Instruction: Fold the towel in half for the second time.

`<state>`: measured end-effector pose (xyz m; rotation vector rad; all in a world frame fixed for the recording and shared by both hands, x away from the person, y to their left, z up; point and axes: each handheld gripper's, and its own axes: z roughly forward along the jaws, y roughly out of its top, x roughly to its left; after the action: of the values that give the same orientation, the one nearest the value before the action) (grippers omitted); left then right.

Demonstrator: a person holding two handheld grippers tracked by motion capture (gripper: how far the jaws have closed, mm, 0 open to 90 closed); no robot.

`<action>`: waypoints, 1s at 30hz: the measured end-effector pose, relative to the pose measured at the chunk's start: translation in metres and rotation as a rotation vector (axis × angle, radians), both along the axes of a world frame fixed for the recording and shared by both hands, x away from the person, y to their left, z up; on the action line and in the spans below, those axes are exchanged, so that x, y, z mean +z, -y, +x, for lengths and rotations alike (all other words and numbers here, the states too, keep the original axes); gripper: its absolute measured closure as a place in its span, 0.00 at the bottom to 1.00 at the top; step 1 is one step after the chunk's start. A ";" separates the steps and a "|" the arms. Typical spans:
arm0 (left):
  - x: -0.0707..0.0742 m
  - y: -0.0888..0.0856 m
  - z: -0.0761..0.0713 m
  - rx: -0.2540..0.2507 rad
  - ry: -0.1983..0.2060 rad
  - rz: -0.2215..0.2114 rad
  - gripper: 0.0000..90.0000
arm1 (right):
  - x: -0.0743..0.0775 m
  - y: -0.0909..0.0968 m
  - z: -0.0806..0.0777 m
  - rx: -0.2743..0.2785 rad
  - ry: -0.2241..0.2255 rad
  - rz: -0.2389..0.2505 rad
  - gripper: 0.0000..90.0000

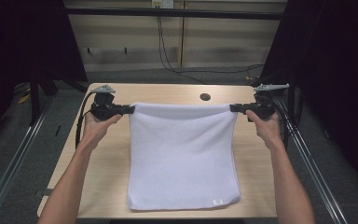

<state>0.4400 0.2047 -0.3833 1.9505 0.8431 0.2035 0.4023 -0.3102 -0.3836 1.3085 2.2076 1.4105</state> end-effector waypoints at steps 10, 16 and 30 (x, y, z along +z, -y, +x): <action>0.013 0.002 -0.014 -0.023 0.084 -0.005 0.95 | 0.022 0.004 -0.007 -0.001 0.080 0.029 0.97; -0.019 -0.010 -0.042 -0.052 0.072 -0.011 0.95 | -0.007 -0.001 -0.039 0.093 0.054 0.003 0.97; -0.051 -0.024 -0.125 -0.157 0.063 0.043 0.94 | -0.046 -0.009 -0.118 0.202 0.010 0.001 0.96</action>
<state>0.3150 0.2287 -0.4342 2.0296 0.6456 0.1902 0.2843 -0.3008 -0.4294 1.1013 2.3889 1.4817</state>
